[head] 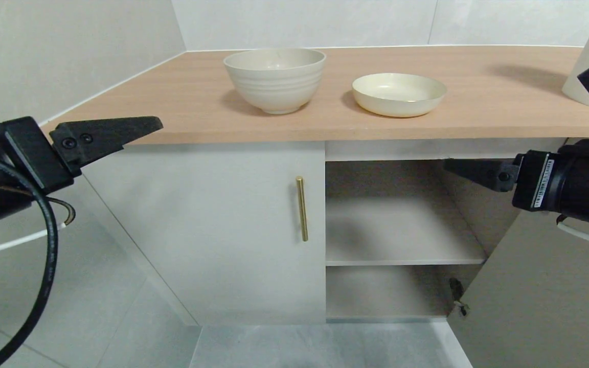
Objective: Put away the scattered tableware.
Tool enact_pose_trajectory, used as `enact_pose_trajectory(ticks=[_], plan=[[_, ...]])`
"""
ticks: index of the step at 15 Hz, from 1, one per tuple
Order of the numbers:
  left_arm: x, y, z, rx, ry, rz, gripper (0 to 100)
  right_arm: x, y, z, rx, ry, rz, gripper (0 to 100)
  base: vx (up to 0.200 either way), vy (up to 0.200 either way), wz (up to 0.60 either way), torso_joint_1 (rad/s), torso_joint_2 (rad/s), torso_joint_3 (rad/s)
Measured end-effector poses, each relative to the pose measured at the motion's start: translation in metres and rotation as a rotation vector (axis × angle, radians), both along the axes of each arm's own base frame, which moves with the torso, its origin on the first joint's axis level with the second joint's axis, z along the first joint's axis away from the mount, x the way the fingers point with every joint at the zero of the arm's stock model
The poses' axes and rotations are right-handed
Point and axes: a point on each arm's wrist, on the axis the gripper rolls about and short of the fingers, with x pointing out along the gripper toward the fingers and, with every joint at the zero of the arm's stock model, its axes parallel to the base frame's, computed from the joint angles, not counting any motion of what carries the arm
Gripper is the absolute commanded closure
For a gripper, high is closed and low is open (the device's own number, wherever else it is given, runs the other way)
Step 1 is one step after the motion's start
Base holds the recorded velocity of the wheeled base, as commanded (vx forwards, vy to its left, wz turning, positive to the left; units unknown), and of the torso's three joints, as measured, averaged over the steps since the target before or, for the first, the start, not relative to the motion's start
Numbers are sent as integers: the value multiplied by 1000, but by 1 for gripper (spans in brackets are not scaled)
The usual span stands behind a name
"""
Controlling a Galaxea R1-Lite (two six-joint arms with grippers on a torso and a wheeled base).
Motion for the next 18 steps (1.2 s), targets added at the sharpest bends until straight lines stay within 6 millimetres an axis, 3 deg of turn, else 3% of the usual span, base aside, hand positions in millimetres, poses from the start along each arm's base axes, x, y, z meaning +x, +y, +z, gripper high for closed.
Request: enact_pose_trajectory(ticks=[6,12,18], plan=[[0,0,-1,1,4,-6,0,0,0,-7,-41,2,7,0,0,0,0,102,-149,-149],[0,-1,-4,5,18,-49,0,3,2,-10,-49,14,4,0,0,0,0,124,-562,-259],[12,-5,-7,12,44,-71,0,9,4,-14,-60,26,-1,0,0,0,0,262,-410,-222]])
